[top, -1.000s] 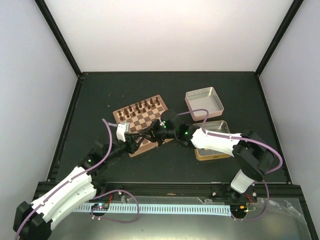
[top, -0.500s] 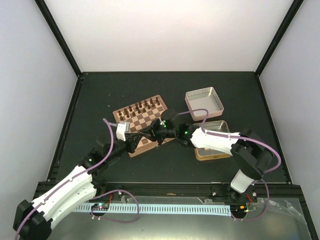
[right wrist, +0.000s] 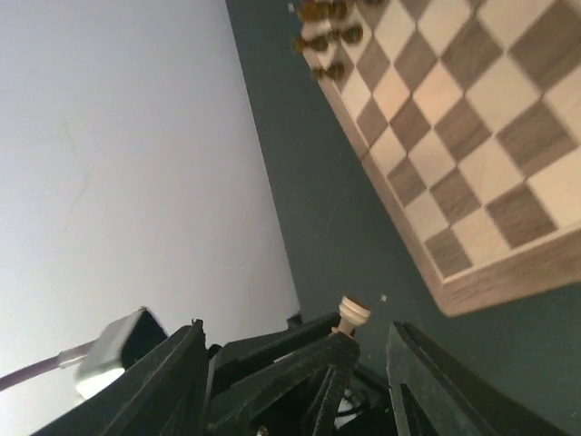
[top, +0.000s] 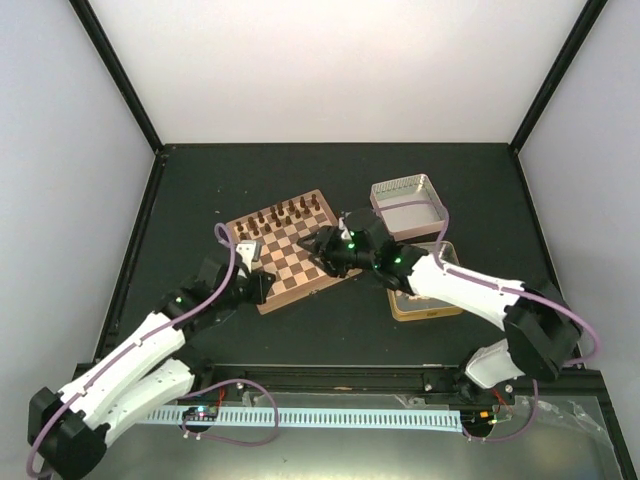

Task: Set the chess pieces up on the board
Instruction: Place the chess piece on the chessboard.

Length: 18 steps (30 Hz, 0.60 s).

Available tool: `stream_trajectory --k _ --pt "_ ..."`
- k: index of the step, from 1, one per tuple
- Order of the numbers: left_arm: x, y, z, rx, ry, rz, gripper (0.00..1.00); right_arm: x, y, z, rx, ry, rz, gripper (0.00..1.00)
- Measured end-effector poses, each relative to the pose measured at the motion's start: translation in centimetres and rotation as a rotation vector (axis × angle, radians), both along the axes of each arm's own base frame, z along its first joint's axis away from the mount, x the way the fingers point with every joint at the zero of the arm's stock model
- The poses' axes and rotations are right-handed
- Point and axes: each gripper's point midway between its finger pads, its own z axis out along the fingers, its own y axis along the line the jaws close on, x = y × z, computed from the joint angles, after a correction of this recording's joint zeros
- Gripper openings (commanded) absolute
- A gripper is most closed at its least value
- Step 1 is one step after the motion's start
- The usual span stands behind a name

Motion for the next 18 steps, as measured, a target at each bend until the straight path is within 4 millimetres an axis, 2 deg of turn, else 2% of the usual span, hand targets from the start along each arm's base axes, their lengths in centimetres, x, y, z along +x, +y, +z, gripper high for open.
stream_trajectory --k 6,10,18 --pt "-1.0 0.8 -2.2 0.15 0.23 0.006 0.1 1.0 -3.4 1.5 -0.126 -0.197 -0.04 0.57" --pt "-1.0 0.8 -3.3 0.235 0.35 0.002 0.09 1.4 -5.9 2.1 -0.239 -0.315 -0.073 0.57" --pt "-0.9 2.3 -7.5 0.36 0.543 0.027 0.09 1.5 -10.5 2.0 -0.422 -0.452 -0.137 0.57"
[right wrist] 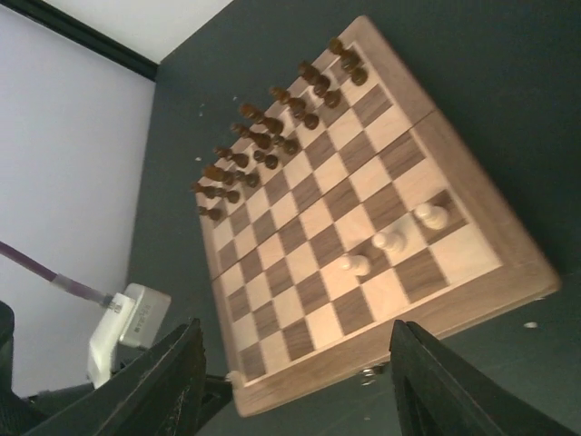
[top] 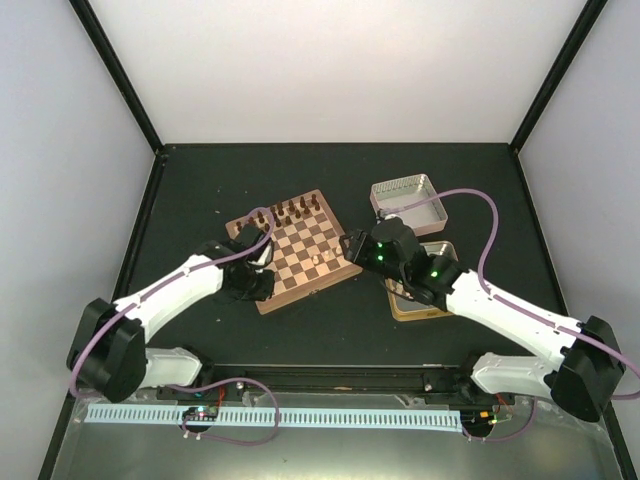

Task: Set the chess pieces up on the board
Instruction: Place the chess piece on the chessboard.

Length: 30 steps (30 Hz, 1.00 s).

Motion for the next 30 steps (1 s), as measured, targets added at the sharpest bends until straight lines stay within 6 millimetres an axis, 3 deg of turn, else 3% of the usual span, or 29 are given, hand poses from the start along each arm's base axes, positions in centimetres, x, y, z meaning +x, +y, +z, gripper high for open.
stream_trajectory --k 6,21,30 --pt "1.0 0.6 -1.2 0.041 0.048 0.018 0.08 0.0 -1.7 -0.6 -0.094 -0.04 -0.021 0.58" --pt "3.7 1.6 -2.0 0.078 0.047 0.043 0.12 0.1 -2.8 -1.4 -0.182 -0.061 -0.025 0.58" --pt "3.9 1.4 -2.6 0.066 0.058 0.041 0.32 0.0 -3.0 -1.6 -0.197 -0.06 -0.024 0.59"
